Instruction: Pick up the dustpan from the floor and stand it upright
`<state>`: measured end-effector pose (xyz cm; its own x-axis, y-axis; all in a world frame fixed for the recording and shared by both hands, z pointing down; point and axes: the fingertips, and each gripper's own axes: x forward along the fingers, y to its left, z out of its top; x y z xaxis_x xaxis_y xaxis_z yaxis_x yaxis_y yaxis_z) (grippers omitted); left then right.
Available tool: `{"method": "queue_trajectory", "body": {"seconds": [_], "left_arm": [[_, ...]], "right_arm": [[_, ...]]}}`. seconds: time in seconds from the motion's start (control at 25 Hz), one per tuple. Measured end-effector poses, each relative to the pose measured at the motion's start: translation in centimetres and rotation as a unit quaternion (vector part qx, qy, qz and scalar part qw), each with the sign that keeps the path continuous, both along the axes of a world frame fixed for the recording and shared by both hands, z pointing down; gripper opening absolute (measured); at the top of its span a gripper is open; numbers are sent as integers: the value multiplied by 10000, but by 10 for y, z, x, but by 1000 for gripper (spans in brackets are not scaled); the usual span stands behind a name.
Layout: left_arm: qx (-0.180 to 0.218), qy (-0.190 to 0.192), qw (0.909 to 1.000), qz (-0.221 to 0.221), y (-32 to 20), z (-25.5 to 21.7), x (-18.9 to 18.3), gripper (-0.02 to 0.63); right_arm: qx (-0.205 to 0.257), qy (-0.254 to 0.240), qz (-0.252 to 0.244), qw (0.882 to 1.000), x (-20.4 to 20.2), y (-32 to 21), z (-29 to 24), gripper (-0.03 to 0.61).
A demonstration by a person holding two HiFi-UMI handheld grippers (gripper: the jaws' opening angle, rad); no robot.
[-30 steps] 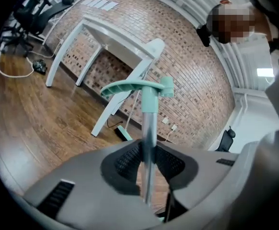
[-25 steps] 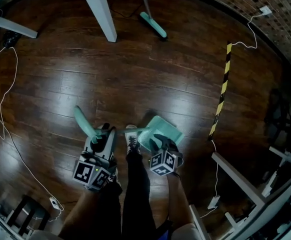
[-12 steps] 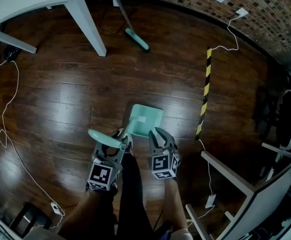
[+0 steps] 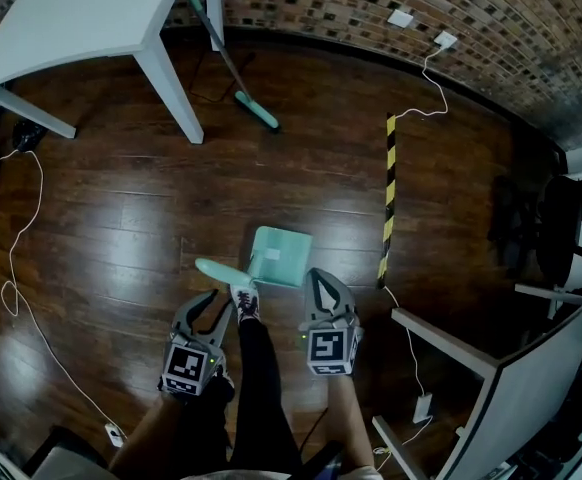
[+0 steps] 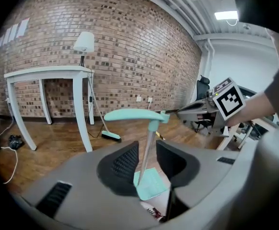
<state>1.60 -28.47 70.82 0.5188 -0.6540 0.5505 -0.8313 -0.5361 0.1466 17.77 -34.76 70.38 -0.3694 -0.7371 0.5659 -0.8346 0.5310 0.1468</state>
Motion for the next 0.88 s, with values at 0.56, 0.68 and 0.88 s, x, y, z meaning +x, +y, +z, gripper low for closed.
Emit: {"method": "queue_trajectory", "body": {"seconds": [0.56,0.68,0.88], "left_arm": [[1562,-32,9876,142,58,-214,-97,-3],[1997,62,9798,62,65,-279,-107,-3],[2365,149,9715,-77,106,-350,-110,0]], "right_arm": [[1142,-547,612,9901,-2,107,-225,-18],[1572,-807,756,9814,-10,128,-292,-18],[1978,-1392,887,9663,-6,170,-361,-18]]}}
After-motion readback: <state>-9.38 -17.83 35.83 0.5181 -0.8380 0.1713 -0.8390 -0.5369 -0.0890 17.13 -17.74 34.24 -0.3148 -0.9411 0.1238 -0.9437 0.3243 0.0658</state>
